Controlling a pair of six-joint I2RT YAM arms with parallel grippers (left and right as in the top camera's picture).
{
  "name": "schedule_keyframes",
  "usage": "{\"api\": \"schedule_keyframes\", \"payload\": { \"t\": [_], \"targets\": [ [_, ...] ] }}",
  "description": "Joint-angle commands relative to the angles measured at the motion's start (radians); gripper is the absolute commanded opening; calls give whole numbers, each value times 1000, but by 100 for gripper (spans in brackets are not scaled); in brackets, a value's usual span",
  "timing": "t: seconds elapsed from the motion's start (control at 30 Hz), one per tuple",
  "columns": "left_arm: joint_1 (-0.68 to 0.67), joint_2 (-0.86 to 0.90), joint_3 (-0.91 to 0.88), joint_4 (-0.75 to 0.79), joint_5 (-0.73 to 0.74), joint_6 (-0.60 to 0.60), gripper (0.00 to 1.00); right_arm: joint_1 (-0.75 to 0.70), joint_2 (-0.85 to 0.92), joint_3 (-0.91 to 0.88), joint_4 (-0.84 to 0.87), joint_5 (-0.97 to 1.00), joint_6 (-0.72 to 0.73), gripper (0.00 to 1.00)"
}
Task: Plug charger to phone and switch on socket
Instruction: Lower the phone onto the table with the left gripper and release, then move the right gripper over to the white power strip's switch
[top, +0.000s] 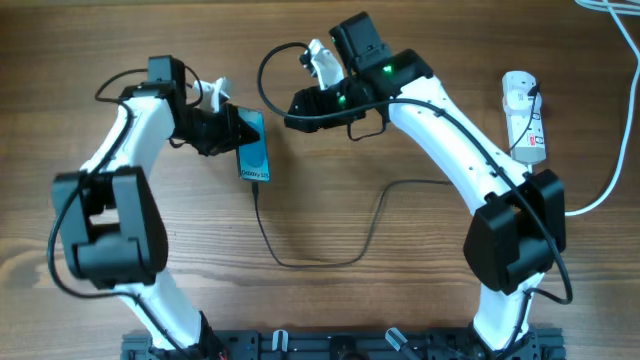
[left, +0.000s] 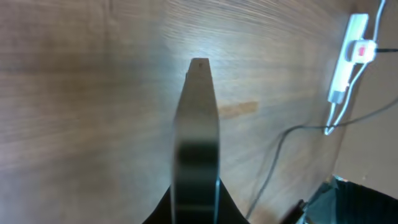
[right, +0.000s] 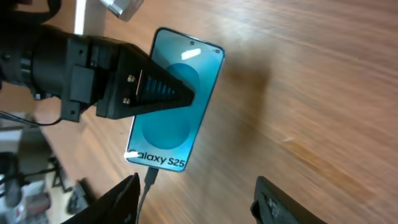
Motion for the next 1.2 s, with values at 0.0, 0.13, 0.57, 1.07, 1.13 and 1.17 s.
{"api": "schedule_keyframes", "payload": {
  "t": [0.0,0.13,0.57,1.07,1.13,1.17],
  "targets": [
    [-2,68,-4,68,-10,17,4,-3,-7,6,-1,66,-14,62],
    [-8,130,-5,100,-62,14,4,-3,-7,6,-11,96,-8,64],
    [29,-73,61,-25,-220,-17,100,-9,-74,18,-21,101,-39,65],
    [122,-866,114,-80,-237,-39,100,-467,-513,18,-271,441,43,4],
    [122,-868,114,-80,-237,-39,100,-599,-513,18,-283,388,27,4],
    [122,-866,114,-80,-237,-39,100,-657,-513,18,-284,343,17,4]
  ]
}}
